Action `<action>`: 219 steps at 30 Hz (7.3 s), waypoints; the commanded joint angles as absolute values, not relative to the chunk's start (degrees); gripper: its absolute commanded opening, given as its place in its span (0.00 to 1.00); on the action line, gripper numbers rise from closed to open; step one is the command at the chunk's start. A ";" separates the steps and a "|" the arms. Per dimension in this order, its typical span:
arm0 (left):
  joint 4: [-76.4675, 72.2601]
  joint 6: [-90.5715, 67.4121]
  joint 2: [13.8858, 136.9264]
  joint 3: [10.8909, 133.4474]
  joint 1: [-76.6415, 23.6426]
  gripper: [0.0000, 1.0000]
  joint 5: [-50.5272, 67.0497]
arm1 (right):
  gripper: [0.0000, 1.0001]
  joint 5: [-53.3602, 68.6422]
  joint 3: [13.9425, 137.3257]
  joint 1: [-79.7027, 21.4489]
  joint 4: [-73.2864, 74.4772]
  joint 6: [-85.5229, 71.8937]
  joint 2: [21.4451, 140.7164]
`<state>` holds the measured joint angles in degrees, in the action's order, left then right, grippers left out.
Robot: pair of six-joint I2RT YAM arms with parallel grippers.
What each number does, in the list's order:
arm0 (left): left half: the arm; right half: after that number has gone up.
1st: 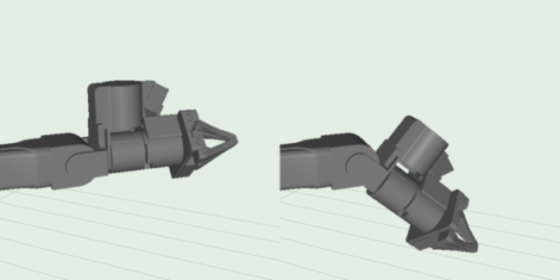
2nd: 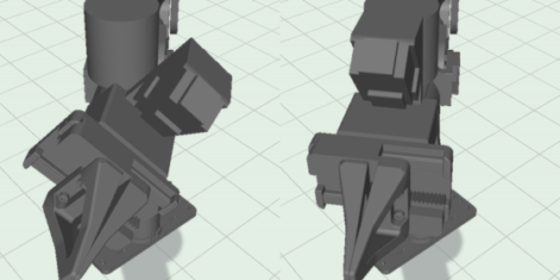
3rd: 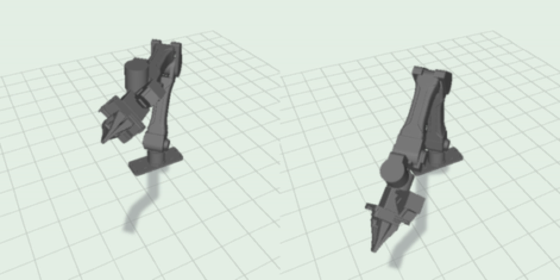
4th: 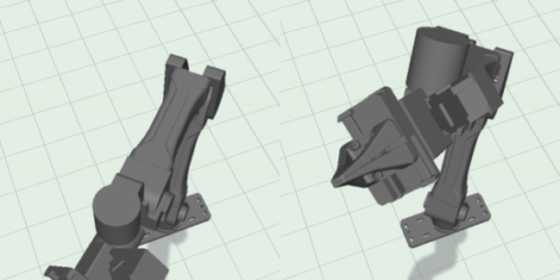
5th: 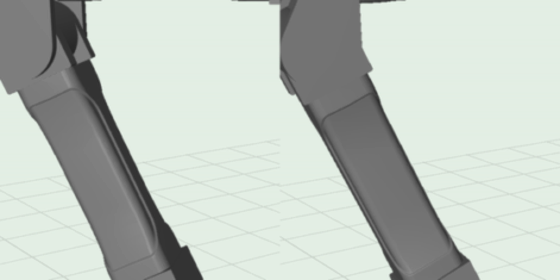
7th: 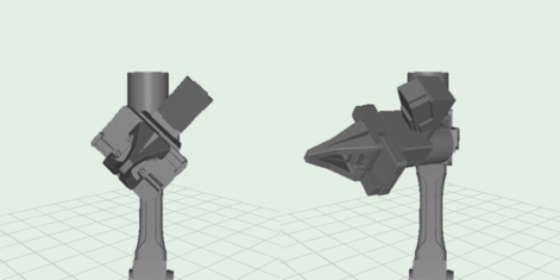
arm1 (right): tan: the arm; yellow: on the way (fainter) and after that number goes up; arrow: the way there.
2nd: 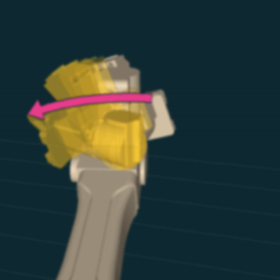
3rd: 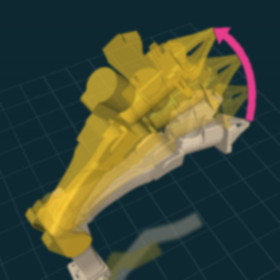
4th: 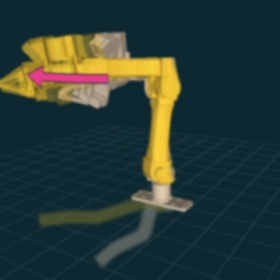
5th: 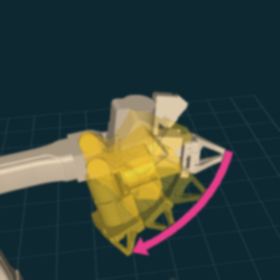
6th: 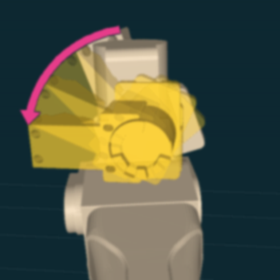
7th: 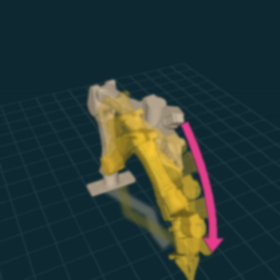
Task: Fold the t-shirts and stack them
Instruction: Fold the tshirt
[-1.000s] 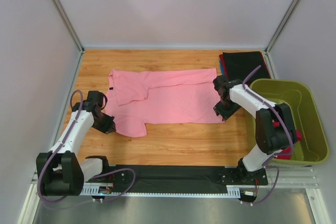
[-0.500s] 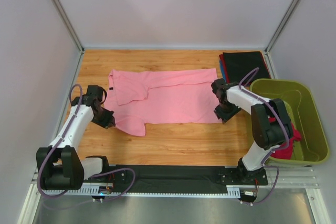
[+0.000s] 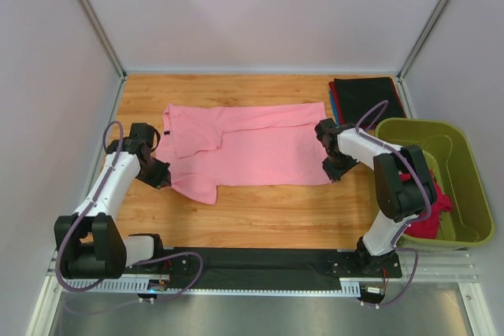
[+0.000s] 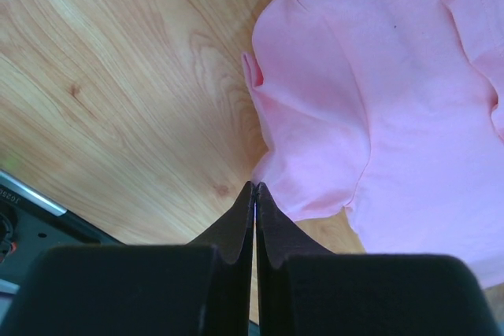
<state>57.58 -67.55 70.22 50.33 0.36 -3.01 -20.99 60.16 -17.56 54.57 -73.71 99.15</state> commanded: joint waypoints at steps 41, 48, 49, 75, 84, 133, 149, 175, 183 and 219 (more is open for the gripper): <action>60.91 -55.20 101.67 89.29 0.17 0.00 -13.10 | 0.00 -15.82 94.48 -11.60 57.13 -39.29 115.92; 62.23 -55.02 105.20 94.65 0.09 0.00 -14.50 | 0.00 -14.85 100.37 -11.08 58.18 -37.18 119.09; 62.57 -55.02 106.08 95.96 0.17 0.00 -14.76 | 0.00 -14.68 100.98 -10.90 58.53 -36.83 119.53; 64.60 -55.20 118.83 111.17 0.09 0.00 -15.29 | 0.00 -11.60 109.95 -7.82 57.48 -33.31 126.47; 66.18 -54.05 124.27 118.56 0.09 0.00 -13.89 | 0.00 -10.90 112.41 -7.65 57.22 -32.69 128.23; 63.46 -43.24 111.36 82.35 0.78 0.30 -18.55 | 0.13 -11.16 76.65 -8.09 47.37 -29.27 109.17; 48.87 -41.66 99.92 71.28 1.41 0.43 1.50 | 0.24 -3.86 84.02 -8.09 48.96 -26.37 107.92; 68.65 -36.15 112.35 92.54 7.82 0.40 -16.46 | 0.18 -6.85 60.12 -12.65 47.10 -31.81 94.50; 53.00 -37.08 101.69 90.44 2.73 0.39 12.20 | 0.28 -8.61 64.14 -13.36 54.49 -32.08 87.10; 49.75 -59.68 114.70 86.13 -6.94 0.30 7.74 | 0.29 -6.77 76.29 -12.39 58.62 -29.53 85.87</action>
